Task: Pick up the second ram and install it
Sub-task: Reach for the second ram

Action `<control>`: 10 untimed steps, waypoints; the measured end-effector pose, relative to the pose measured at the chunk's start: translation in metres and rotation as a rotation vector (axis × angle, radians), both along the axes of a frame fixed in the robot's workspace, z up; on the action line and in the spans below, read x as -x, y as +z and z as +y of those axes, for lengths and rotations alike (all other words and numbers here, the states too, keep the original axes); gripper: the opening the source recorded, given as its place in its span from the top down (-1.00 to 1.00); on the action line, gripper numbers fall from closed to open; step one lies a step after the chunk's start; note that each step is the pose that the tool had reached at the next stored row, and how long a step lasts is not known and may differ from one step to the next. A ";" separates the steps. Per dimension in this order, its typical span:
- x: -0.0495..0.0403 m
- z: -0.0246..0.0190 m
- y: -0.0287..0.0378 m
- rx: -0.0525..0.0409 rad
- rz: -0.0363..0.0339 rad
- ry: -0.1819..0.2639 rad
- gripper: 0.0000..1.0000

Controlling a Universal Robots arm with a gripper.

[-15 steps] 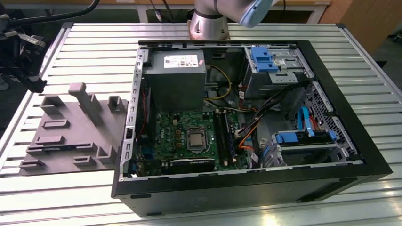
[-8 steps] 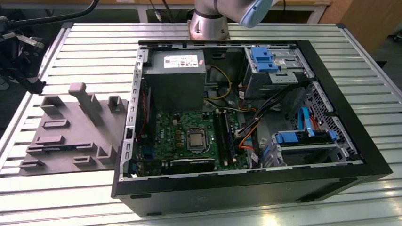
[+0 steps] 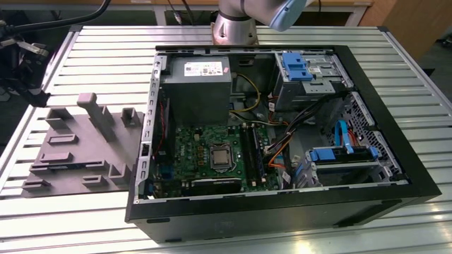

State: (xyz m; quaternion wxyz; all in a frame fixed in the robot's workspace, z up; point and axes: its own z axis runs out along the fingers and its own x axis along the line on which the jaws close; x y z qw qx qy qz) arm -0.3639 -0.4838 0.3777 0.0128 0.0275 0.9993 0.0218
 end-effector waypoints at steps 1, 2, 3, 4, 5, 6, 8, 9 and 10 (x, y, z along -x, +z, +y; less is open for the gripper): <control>0.0002 -0.0003 -0.0001 0.0000 0.0000 0.000 0.79; 0.0005 -0.0005 -0.0003 0.0000 -0.0001 0.000 0.79; 0.0007 -0.0007 -0.0003 0.0000 -0.0001 0.000 0.79; 0.0009 -0.0010 -0.0005 0.0000 -0.0001 0.000 0.79; 0.0010 -0.0012 -0.0006 0.0000 -0.0001 0.000 0.79; 0.0012 -0.0014 -0.0007 -0.0001 -0.0001 0.000 0.79; 0.0015 -0.0018 -0.0009 0.0000 -0.0001 0.001 0.79; 0.0017 -0.0020 -0.0010 -0.0001 -0.0001 0.001 0.79; 0.0019 -0.0022 -0.0011 -0.0001 0.0000 0.001 0.79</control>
